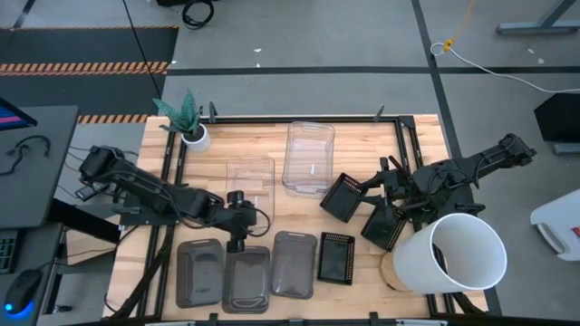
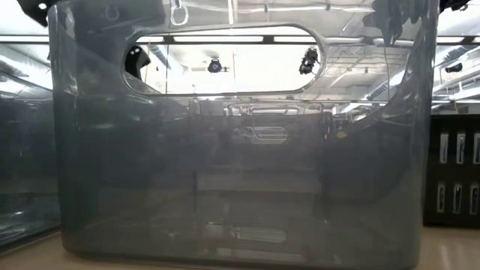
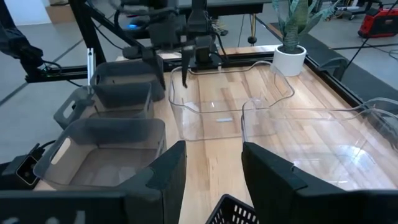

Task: Stack baskets by color
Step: Stack the left transparent bin on top of the right transparent bin

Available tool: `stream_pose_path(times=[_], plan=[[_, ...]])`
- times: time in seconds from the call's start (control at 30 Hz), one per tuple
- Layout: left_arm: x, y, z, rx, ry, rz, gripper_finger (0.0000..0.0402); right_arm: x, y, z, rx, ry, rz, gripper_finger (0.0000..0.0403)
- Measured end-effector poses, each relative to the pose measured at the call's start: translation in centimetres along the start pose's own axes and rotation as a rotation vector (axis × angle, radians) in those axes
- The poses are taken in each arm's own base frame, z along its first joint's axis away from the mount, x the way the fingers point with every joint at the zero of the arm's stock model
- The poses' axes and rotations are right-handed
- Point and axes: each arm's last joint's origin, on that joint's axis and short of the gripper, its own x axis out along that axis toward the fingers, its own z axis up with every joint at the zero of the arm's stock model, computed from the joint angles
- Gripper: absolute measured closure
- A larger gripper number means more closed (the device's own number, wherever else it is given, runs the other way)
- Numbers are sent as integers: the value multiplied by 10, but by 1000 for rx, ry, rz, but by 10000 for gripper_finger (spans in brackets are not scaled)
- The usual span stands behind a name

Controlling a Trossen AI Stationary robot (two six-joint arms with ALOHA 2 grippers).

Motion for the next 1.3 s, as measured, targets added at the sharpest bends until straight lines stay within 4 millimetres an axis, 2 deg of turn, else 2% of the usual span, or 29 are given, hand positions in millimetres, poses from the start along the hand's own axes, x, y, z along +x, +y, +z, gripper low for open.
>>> stream_pose_path(times=[0.2, 0.47, 0.6, 0.73, 0.93, 1.1, 1.3], plan=[[19, 1, -1, -6, 74, -4, 215, 0, 0, 0, -1, -2, 0, 242], [33, 2, -4, -7, 135, 1, 239, 0, 0, 0, 0, -1, 0, 242], [40, 1, -6, -1, 160, 6, 262, 0, 0, 0, -1, -3, 1, 242], [47, 0, -9, 10, 193, 14, 301, 0, 0, 0, 1, -3, 0, 242], [48, 0, -11, 15, 216, 23, 389, 0, 0, 1, 4, -10, 2, 242], [44, 0, -9, 47, 243, 32, 394, 0, 0, 1, 4, -9, -2, 242], [27, -1, 8, 80, 259, 60, 396, 0, 0, 1, 5, -10, -2, 242]])
